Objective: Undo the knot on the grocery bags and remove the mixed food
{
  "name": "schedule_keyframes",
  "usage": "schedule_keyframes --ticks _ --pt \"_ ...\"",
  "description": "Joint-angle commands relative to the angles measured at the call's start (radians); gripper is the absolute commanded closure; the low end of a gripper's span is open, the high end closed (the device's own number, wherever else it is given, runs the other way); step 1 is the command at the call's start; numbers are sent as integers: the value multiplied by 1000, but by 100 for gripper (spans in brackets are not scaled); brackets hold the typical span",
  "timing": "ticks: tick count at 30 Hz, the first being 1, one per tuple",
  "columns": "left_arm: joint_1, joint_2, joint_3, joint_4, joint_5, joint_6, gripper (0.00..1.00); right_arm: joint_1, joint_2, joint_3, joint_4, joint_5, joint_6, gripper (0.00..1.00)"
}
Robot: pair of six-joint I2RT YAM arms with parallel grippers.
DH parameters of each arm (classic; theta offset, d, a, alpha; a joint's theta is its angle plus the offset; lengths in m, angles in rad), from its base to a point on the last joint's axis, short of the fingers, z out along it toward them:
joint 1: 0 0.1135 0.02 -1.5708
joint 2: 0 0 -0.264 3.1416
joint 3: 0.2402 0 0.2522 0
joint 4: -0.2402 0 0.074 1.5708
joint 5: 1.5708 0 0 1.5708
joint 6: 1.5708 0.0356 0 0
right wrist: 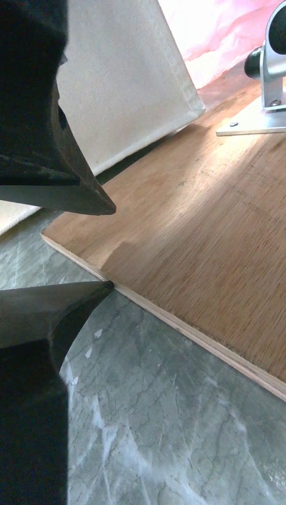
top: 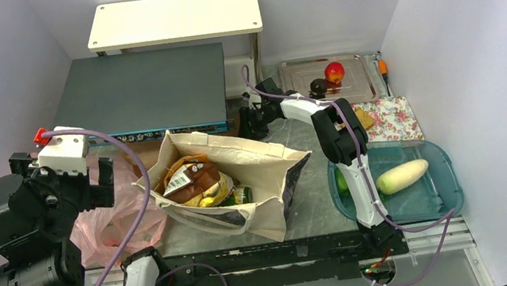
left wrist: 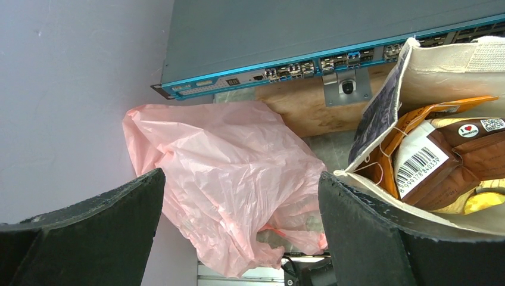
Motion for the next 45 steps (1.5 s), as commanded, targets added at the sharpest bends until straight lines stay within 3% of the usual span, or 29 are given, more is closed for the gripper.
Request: schedule_keyframes --ticks 1,26,45 --pt "4 -3 -3 27 -19 -15 1 267 146 9 467 -82 83 54" --pt "5 32 -63 65 -26 -45 1 353 277 234 510 -94 154 53" --pt "4 40 -79 74 6 -40 1 446 241 179 569 -116 166 54"
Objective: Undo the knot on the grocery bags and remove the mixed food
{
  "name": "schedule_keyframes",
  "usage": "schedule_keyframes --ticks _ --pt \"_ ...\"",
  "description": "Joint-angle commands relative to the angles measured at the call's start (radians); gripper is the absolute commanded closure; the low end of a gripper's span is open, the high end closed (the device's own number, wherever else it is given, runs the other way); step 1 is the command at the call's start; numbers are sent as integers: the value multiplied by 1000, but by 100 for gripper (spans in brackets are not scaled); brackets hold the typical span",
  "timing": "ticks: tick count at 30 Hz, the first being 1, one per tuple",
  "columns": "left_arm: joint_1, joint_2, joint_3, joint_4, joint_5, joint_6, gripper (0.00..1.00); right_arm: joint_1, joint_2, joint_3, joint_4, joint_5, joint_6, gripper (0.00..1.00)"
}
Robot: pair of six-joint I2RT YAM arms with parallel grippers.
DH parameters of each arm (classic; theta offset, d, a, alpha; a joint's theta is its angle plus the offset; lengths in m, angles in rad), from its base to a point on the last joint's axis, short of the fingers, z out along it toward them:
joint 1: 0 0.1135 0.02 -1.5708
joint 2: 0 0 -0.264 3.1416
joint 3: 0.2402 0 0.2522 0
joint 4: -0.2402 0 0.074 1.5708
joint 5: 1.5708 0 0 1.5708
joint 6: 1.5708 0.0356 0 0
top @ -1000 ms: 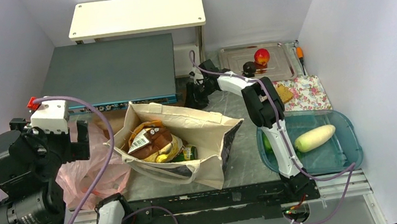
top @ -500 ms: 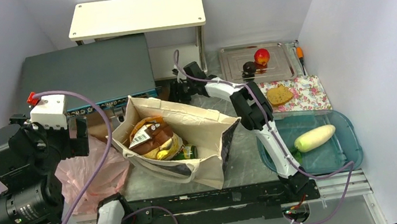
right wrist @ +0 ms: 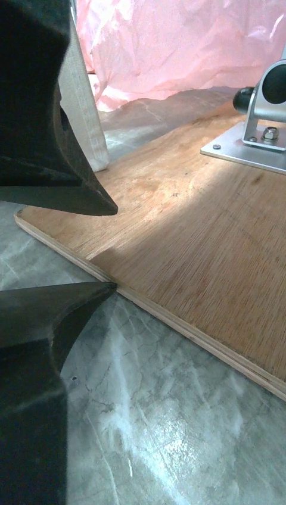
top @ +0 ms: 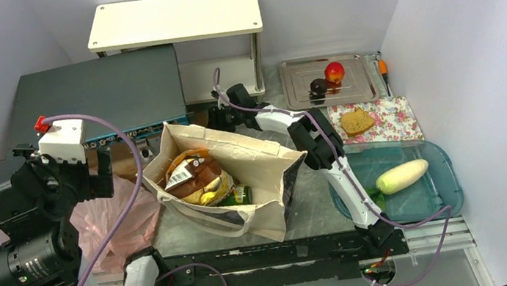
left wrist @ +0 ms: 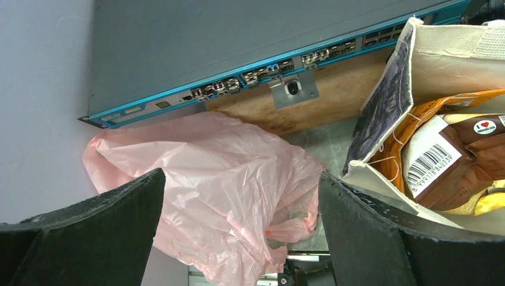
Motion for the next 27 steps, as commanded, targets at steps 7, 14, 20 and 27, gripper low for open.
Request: schedule_keyframes --ticks 7,14,20,27 --pt "4 40 3 14 145 12 1 267 -97 -230 170 -191 -65 52" --pt "5 62 -76 -29 426 150 0 121 -264 -325 -32 -176 -293 45" --pt "4 65 -145 -53 618 331 1 50 -401 -366 -144 -144 -355 38" --pt "-70 82 -185 -57 632 438 4 -34 -515 -383 -220 -125 -375 33"
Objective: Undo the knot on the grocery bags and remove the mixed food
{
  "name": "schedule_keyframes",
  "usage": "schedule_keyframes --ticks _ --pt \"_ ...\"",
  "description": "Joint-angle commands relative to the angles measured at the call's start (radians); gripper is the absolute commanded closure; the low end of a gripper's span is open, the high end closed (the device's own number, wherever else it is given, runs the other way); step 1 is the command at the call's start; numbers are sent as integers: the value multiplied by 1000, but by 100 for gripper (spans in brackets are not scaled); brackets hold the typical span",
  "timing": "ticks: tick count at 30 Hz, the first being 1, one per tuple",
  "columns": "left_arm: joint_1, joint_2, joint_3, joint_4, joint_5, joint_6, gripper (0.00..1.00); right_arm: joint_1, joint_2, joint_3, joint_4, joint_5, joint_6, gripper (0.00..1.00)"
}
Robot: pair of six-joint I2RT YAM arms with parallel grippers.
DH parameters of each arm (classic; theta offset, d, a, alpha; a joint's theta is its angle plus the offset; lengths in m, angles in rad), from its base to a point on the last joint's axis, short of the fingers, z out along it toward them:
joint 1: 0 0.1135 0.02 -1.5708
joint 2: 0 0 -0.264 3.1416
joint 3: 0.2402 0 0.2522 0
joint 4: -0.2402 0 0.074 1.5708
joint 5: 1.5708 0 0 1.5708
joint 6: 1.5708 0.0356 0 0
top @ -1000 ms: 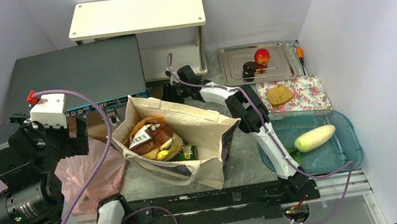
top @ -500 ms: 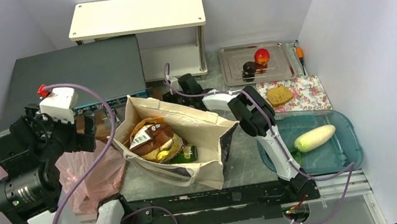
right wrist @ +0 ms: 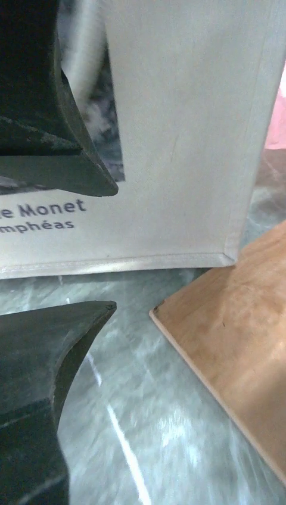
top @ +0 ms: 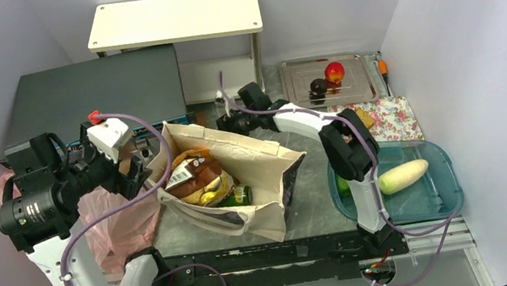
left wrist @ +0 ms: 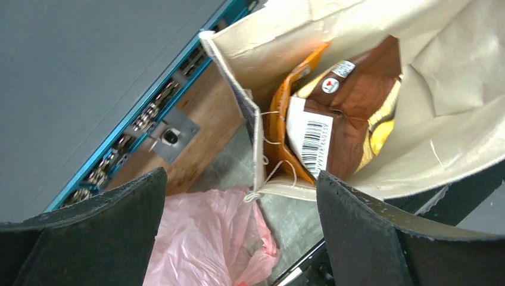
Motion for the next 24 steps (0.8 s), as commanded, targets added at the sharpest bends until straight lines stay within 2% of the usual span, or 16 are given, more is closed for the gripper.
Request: schedule_keyframes --ticks 1,4,9,18,20,22,24 --pt "-68 6 -18 16 53 107 4 -65 -116 -3 -64 -15 -53 33" --pt "-159 8 -26 55 6 93 3 -91 -173 -29 -86 -2 -69 32" --pt "-398 34 -49 120 -117 32 6 -137 -296 -39 -160 15 -116 30" --pt "-725 151 -38 254 -276 8 9 -179 -543 -33 -331 59 -248 18" --pt "-793 183 -53 261 -315 17 8 -179 -592 -44 -357 66 -260 15" --pt "-858 207 -85 240 -344 39 1 -179 -633 -47 -382 73 -272 12" --pt "-920 219 -148 243 -408 41 1 -180 -671 -44 -410 81 -284 6"
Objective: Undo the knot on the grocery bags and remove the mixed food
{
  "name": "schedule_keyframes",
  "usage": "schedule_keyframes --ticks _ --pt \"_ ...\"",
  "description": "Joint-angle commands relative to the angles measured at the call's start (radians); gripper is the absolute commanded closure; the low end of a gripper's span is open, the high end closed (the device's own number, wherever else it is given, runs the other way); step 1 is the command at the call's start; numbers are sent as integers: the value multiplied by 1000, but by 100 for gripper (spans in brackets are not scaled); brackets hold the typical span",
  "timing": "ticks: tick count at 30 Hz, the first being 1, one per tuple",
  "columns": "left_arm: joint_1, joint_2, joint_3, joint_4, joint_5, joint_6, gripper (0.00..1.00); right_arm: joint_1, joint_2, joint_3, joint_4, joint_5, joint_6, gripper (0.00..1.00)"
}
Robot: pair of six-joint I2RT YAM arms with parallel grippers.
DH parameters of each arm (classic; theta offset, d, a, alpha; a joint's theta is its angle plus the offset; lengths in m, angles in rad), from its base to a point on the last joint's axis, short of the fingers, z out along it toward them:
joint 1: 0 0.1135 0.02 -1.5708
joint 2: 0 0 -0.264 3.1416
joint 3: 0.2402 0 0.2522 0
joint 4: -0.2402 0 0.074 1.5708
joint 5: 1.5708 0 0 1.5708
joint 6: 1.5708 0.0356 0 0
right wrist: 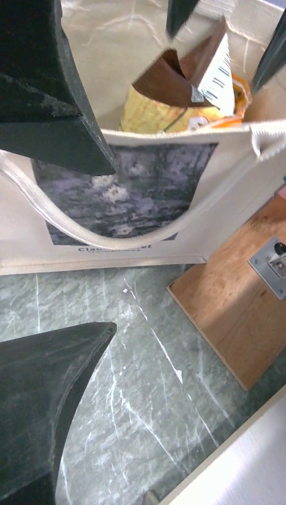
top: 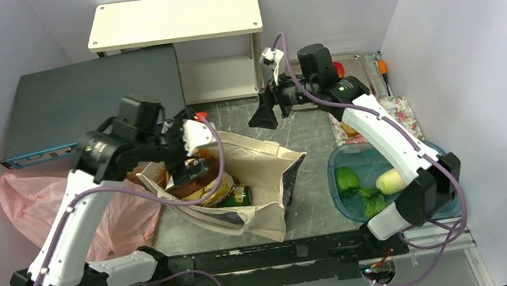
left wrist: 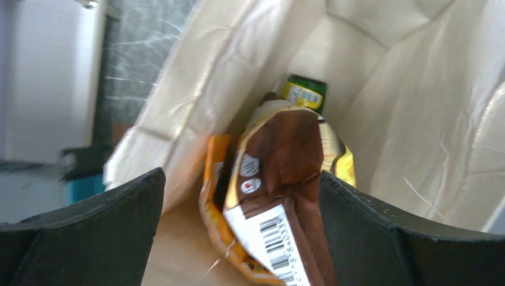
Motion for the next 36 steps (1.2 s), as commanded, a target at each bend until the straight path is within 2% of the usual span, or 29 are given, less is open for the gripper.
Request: schedule_keyframes --ticks 1,6,7,11,13,17,18,19,23,31,33,36 --pt "-123 14 -112 33 -145 11 1 1 -84 -3 -89 26 -62 4" --pt "-197 -30 -273 161 -180 -31 1 1 -150 -32 -123 33 -86 2" --pt "-205 -28 -294 164 -171 -42 6 0 -161 -39 -128 36 -89 2" --pt "-251 -45 -377 157 -155 -45 28 0 -190 -59 -142 49 -117 2" --pt "-262 -46 -383 143 -157 -41 44 1 -194 -54 -150 49 -131 2" --pt "-261 -10 -212 35 -76 -42 87 1 -199 -34 -159 35 -148 2" --pt "-259 -3 -152 7 -37 -36 97 1 -203 -30 -159 27 -152 2" --pt "-257 1 -89 -18 3 -27 100 2 -206 -26 -157 18 -155 2" --pt "-253 7 123 -61 61 -9 100 2 -236 -17 -117 -39 -165 1" --pt "-243 158 661 -186 -34 -8 100 36 -283 46 -39 -128 -183 0" --pt "-241 147 697 -146 -59 -7 100 72 -297 66 -25 -143 -209 0" --pt "-241 104 663 -61 -75 -10 100 173 -329 74 -33 -105 -317 0"
